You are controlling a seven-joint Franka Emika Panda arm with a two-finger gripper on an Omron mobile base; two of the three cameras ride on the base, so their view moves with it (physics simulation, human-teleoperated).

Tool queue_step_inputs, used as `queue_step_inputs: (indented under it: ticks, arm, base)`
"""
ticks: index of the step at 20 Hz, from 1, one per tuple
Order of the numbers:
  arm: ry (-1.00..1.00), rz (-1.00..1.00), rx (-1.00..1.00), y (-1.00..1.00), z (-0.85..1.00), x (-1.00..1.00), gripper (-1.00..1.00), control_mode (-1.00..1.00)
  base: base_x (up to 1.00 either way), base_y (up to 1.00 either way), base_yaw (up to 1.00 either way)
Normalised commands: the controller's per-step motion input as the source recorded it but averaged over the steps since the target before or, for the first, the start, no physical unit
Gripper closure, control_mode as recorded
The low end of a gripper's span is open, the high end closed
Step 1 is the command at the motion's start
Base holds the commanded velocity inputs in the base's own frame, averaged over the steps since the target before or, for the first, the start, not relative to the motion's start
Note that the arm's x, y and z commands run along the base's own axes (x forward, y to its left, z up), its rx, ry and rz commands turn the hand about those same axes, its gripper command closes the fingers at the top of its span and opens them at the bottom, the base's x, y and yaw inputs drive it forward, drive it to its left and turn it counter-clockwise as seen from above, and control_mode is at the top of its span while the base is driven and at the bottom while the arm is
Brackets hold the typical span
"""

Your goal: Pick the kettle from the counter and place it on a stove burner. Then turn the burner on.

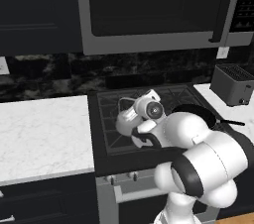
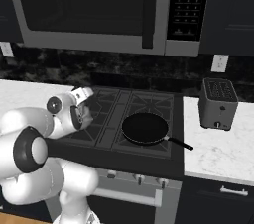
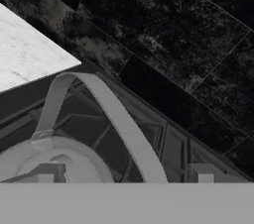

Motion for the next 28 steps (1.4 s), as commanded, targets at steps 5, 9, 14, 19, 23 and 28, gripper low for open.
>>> queue_step_inputs:
  ticks: [5,9,14,19,23,28]
  arm:
    - [0.00,0.10,-0.03,0.25,-0.02,-0.50,-1.00,-1.00]
    - [0.00,0.07,-0.01,0.36,0.02,-0.33,-1.00,-1.00]
    - [0.00,0.01,-0.03,0.39,0.55,-0.33,-1.00,-1.00]
    - [0.00,0.00,-0.01,0.10,0.40,-0.30,-1.00,-1.00]
    - [0.10,-0.04,0.00,0.00,0.24,-0.94,-1.00,-1.00]
    - [0.23,-0.07,-0.11,0.11,-0.33,-1.00,-1.00,-1.00]
  base:
    - [0.00,0.00,0.00]
    - [0.00,0.00,0.00]
    - [0.00,0.00,0.00]
    - [0.00,0.00,0.00]
    - [0.00,0.00,0.00]
    - [0.00,0.00,0.00]
